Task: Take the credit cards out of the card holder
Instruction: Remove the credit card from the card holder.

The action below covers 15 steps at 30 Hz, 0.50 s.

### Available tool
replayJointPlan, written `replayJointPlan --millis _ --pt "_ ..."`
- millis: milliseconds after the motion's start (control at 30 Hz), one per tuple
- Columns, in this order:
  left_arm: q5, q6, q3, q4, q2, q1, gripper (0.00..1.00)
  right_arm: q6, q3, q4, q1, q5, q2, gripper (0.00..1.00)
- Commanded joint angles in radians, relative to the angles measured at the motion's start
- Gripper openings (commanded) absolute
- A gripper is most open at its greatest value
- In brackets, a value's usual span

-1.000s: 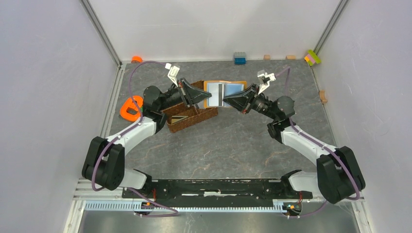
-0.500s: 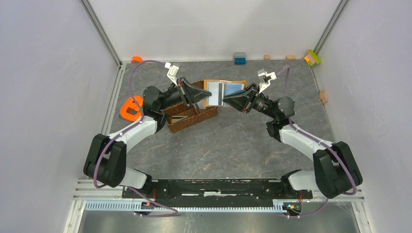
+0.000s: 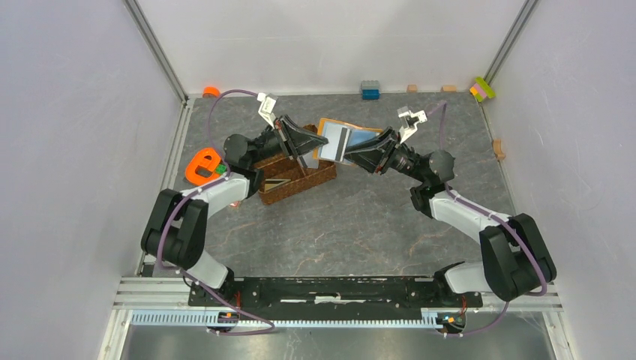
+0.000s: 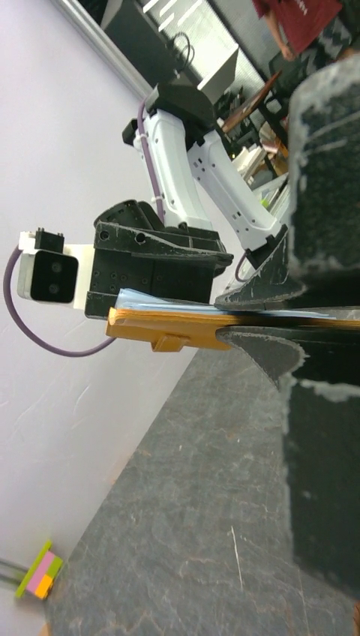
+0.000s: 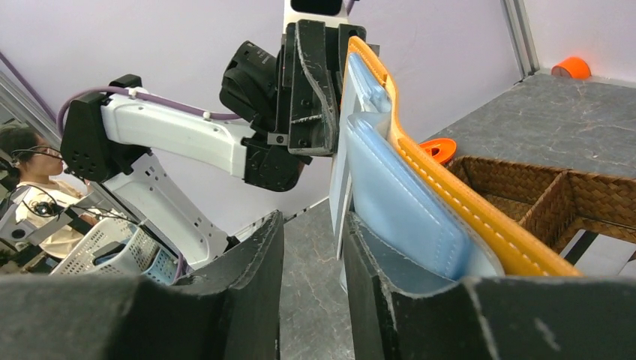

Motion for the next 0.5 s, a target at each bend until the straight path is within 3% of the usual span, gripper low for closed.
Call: replayJointPlan --millis 0,133,300,467 --pt "0.119 -0.191 0.05 0.204 0.073 -0.043 0.02 0.027 0.028 0.081 0.028 -0.047 0.018 0.4" --pt "0.117 -0.181 0.055 0.179 0.078 -0.044 0.02 0.03 0.033 0.082 0.02 -0.039 0.036 0.42" --pt "0.104 -0.134 0.051 0.113 0.066 -0.045 0.02 -0.048 0.037 -0.024 0.014 0.01 0.023 0.55" --pt "0.064 -0.011 0.038 -0.045 0.023 -0.049 0.02 -0.094 0.035 -0.082 0.014 0.035 0.004 0.55"
